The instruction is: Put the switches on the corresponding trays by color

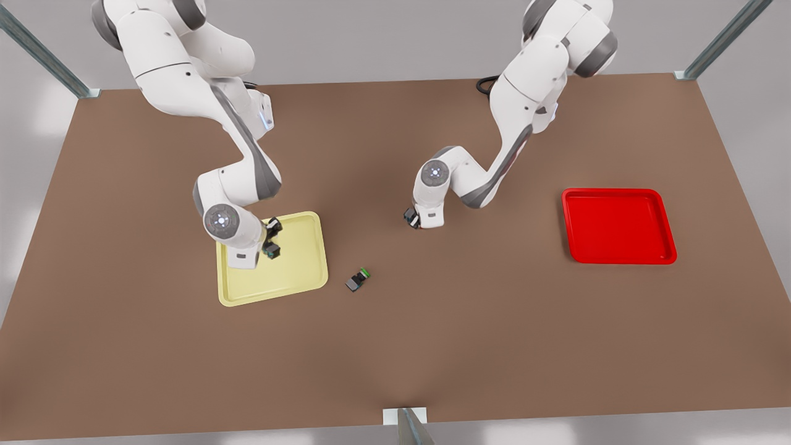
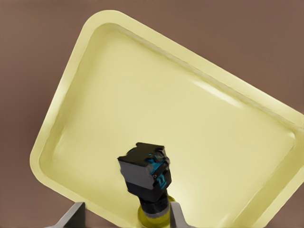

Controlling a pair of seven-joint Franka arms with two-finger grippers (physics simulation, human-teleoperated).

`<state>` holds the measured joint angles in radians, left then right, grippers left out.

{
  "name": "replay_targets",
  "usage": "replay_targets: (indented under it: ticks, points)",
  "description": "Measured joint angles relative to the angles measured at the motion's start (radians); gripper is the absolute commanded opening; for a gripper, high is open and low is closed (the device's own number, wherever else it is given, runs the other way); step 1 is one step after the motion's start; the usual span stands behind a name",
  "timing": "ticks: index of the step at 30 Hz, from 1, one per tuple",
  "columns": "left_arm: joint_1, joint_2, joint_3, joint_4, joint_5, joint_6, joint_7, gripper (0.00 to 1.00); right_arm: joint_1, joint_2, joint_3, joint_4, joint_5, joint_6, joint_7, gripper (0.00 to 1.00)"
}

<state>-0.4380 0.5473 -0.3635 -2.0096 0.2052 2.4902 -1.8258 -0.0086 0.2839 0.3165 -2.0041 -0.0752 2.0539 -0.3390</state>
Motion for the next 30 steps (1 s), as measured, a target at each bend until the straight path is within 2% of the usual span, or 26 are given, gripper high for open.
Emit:
replay_targets:
  ticks: [3,4,6,7,8,9,10,11,12,14,17,20,25,30]
  points:
    - [-0.004,0.0,0.0,0.003,-0.001,0.0,-0.019,0.8,-0.002,-0.059,0.002,0.092,0.005,-0.098,0.001,1.0]
    - [-0.004,-0.002,-0.001,0.003,-0.001,-0.003,-0.024,0.8,0.0,-0.075,0.001,0.239,0.044,-0.266,0.011,1.0]
    - [-0.008,-0.001,-0.002,0.001,-0.002,-0.001,-0.048,0.8,0.001,-0.082,0.0,0.547,0.026,-0.644,0.245,1.0]
    - [-0.008,-0.001,-0.002,-0.002,-0.002,-0.003,-0.049,0.8,-0.003,-0.112,-0.002,0.604,-0.01,-0.711,0.279,1.0]
    - [-0.008,-0.001,-0.002,-0.004,-0.002,-0.004,-0.049,0.8,-0.004,-0.134,-0.03,0.61,-0.004,-0.716,0.267,1.0]
    - [-0.011,0.002,-0.002,-0.005,-0.002,0.001,-0.053,0.8,0.065,-0.159,-0.146,0.61,-0.001,-0.716,0.275,1.0]
    - [-0.02,0.003,-0.002,-0.005,-0.003,0.009,-0.063,0.79,0.199,-0.221,-0.318,0.605,-0.007,-0.707,0.28,1.0]
    - [-0.024,0.006,-0.002,-0.003,-0.004,0.022,-0.065,0.79,0.254,-0.281,-0.403,0.598,-0.002,-0.704,0.281,1.0]
    - [-0.025,0.008,-0.002,-0.003,-0.005,0.033,-0.066,0.79,0.242,-0.343,-0.416,0.541,-0.002,-0.692,0.291,1.0]
    - [-0.025,0.012,-0.002,-0.001,-0.006,0.042,-0.066,0.78,0.21,-0.575,-0.424,0.221,0.044,-0.491,0.384,1.0]
    - [-0.025,0.017,-0.002,0.001,0.006,0.04,-0.063,0.77,0.18,-0.58,-0.408,0.212,0.05,-0.508,0.383,1.0]
    - [-0.025,0.023,-0.002,0.011,0.037,0.03,-0.059,0.72,0.179,-0.567,-0.467,0.223,0.115,-0.492,0.36,1.0]
    - [-0.025,0.017,-0.002,0.011,0.067,0.022,-0.082,0.55,0.191,-0.546,-0.455,0.223,0.115,-0.459,0.361,1.0]
    - [-0.039,0.021,-0.003,0.011,0.073,0.024,-0.107,0.52,0.193,-0.545,-0.447,0.222,0.115,-0.459,0.356,1.0]
